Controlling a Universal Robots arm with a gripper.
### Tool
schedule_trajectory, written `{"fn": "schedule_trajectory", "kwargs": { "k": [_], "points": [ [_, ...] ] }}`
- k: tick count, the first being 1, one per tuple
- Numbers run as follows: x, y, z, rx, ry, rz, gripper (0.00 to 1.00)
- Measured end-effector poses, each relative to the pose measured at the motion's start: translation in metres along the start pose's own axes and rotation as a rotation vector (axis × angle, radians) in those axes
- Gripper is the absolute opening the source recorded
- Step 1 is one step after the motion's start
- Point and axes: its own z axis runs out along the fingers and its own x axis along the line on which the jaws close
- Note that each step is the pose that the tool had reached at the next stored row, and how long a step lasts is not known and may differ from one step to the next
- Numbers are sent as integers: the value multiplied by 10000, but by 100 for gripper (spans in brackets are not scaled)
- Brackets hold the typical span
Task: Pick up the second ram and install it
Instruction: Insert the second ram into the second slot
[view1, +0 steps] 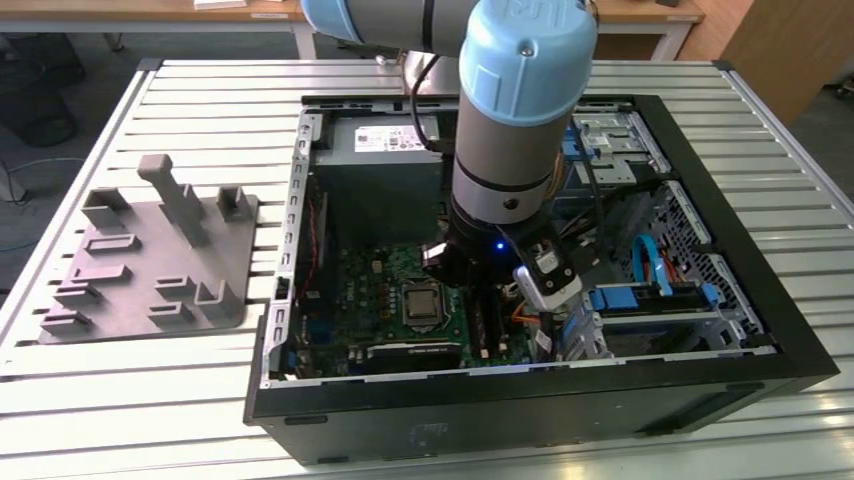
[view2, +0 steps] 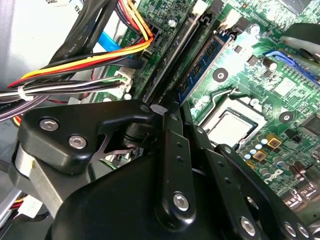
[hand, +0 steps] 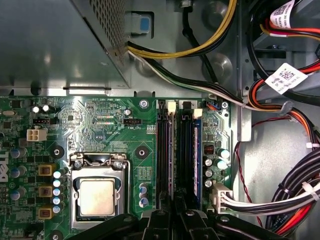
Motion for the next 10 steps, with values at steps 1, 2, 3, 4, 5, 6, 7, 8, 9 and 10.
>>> {"fn": "schedule_trajectory", "kwargs": {
  "k": [1, 2, 3, 4, 5, 6, 7, 8, 9, 10],
  "points": [
    [0, 0, 0, 0, 0, 0, 14],
    [0, 0, 0, 0, 0, 0, 14],
    [0, 0, 0, 0, 0, 0, 14],
    [0, 0, 2, -3, -1, 0, 14],
    [0, 1, 2, -5, -1, 0, 15],
    [0, 0, 2, -4, -1, 0, 15],
    [0, 0, 2, -3, -1, 0, 21],
    [0, 0, 1, -2, -1, 0, 21],
    [0, 0, -8, 0, 0, 0, 21],
    [-1, 1, -35, -2, -1, 0, 21]
  ]
}}
